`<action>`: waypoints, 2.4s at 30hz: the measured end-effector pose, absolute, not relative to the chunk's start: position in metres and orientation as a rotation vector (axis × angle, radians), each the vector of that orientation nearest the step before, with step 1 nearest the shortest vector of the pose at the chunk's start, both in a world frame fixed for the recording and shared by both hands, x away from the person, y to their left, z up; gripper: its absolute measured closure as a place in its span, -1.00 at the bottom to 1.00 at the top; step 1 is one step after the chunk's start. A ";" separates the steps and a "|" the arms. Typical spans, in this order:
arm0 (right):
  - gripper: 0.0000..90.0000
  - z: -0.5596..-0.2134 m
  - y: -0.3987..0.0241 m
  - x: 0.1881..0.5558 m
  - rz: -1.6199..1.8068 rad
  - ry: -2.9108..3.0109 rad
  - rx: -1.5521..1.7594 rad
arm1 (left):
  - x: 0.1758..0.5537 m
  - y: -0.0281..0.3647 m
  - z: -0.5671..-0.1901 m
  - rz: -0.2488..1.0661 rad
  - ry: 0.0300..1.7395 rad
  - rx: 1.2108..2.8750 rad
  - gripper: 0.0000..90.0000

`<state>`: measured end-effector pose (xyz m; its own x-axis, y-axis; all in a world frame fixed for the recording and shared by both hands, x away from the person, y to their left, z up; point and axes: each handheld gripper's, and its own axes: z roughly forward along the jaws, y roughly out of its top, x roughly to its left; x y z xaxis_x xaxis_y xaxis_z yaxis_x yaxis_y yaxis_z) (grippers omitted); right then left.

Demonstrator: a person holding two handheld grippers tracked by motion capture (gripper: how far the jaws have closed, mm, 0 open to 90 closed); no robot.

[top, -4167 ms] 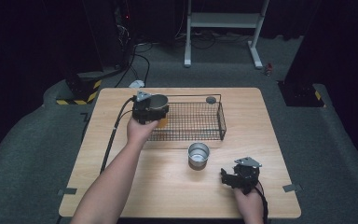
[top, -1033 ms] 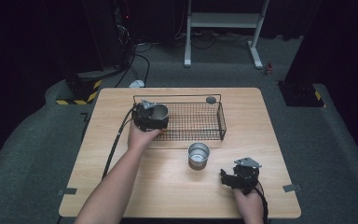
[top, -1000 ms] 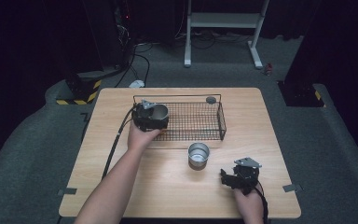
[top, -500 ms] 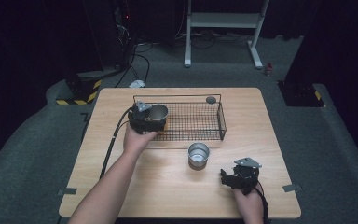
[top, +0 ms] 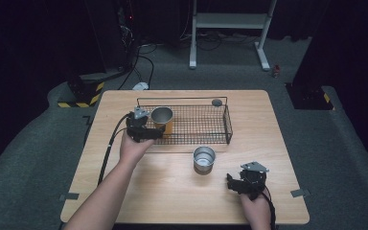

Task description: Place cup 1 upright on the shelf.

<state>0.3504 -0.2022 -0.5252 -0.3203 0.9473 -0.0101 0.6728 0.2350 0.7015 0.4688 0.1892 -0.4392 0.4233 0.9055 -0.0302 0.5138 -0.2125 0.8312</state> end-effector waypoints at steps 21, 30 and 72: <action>-0.78 -0.525 -0.202 0.350 0.842 2.077 1.486 | 0.415 0.237 -0.465 0.570 1.201 1.882 -0.92; -0.77 -0.525 -0.202 0.350 0.842 2.077 1.484 | 0.393 0.249 -0.485 0.547 1.206 1.911 -0.92; -0.78 -0.525 -0.202 0.350 0.851 2.108 1.457 | 0.341 0.244 -0.530 0.504 1.183 2.087 -0.94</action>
<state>0.3502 -0.2018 -0.5246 -0.3499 0.9367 -0.0098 0.6677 0.2567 0.6988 0.3407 0.2437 -0.5304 0.5124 0.8587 0.0032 0.5970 -0.3589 0.7175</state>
